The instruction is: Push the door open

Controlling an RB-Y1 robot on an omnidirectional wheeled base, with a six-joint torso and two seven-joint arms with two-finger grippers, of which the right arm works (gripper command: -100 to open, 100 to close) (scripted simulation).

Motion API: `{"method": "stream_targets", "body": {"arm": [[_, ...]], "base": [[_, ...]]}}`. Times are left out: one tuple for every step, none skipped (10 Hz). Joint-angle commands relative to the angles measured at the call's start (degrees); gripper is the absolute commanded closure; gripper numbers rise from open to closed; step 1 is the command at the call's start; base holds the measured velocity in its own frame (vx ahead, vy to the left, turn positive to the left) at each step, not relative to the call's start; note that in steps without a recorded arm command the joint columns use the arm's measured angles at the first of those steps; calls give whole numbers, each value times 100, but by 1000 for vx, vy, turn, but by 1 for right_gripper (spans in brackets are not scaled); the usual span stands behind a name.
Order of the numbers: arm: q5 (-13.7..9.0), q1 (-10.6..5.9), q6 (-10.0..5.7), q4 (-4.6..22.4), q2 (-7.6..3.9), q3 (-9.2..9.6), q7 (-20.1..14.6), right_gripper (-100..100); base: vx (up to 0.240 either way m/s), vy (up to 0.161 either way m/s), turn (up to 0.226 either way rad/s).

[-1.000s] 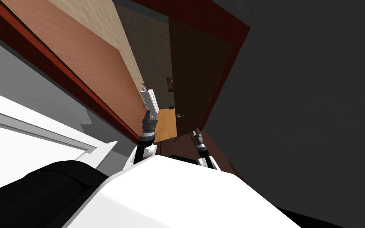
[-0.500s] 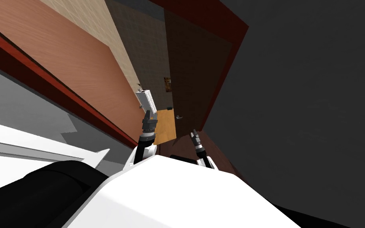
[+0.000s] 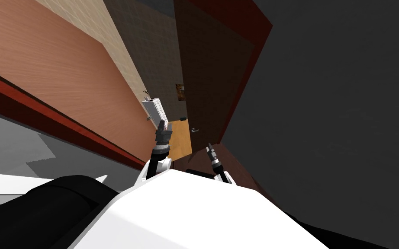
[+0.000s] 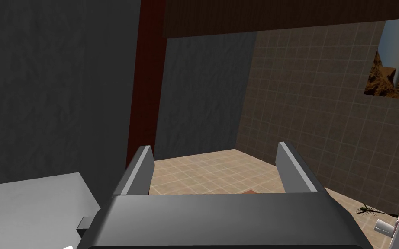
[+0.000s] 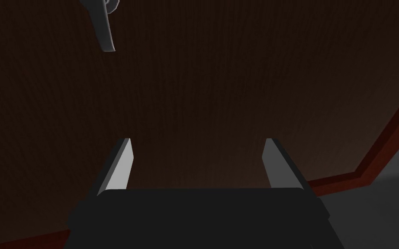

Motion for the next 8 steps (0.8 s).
{"method": "stream_targets", "body": {"arm": [[0, -73, -58, 208, -27, 103, -19, -100], [1, -108, -80, 300, -34, 148, -25, -100], [2, -143, -103, 392, -40, 192, -30, -100], [4, -213, -147, 575, -53, 281, -42, -100], [5, -281, -191, 756, -66, 369, -53, -100], [6, -311, -210, 835, -71, 407, -58, -100], [7, -371, -248, 993, -81, 484, -67, -100], [9, -431, -286, 1151, -91, 560, -77, -100]], "base": [[113, 103, -90], [101, 81, -69], [86, 58, -58], [97, 86, -105], [152, 126, -124], [147, 98, -110], [113, 80, -82], [131, 119, -106]]}}
